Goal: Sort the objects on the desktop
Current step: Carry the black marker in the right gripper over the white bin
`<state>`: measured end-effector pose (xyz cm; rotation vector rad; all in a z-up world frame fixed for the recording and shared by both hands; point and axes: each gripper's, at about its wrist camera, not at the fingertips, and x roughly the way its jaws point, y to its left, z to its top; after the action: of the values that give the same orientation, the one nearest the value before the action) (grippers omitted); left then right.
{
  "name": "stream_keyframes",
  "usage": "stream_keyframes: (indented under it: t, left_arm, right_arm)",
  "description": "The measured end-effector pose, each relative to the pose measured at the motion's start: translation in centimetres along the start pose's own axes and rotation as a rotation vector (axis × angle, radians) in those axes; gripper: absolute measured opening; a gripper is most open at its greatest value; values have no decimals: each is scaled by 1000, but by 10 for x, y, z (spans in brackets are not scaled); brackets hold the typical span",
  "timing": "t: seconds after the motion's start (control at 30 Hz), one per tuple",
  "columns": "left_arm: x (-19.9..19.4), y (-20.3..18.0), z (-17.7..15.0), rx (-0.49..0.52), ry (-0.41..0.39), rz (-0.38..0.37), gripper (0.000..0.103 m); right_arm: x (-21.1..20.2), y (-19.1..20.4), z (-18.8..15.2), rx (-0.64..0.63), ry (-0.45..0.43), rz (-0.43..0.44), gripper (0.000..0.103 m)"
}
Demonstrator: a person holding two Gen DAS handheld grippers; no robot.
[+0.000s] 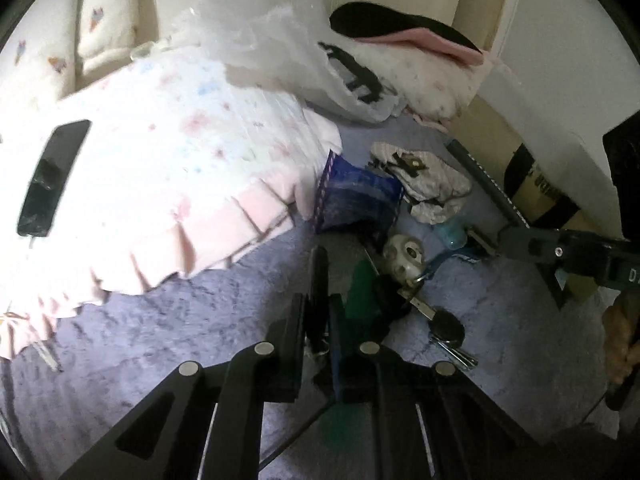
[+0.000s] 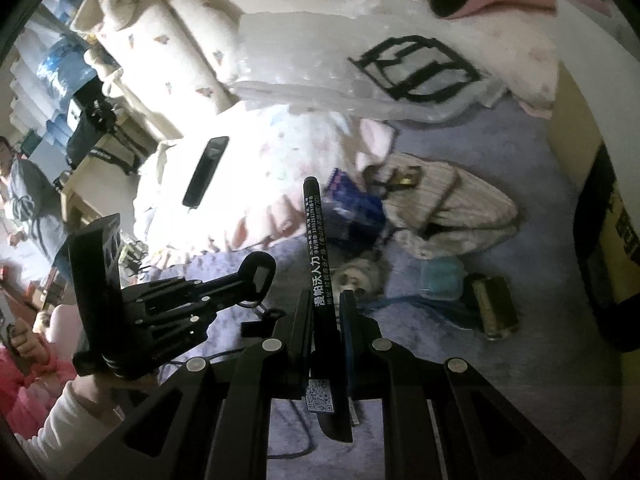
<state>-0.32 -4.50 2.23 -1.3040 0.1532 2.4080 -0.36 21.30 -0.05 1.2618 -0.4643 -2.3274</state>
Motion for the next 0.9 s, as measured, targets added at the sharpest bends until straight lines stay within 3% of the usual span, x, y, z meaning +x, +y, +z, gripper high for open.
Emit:
stream_keyframes:
  t: [0.2,0.6,0.9]
  left_arm:
    - [-12,-3,1,6,-44,13,9]
    - [-53,-40,68,31,-171,-8,9]
    - [-57,-85,109,103,-200,-43,9]
  right_arm:
    - [-21,12,3,-16,-52,32,13]
    - [-61,15,17,41,-114,101,13]
    - [-97,15,31,103,-160,83,13]
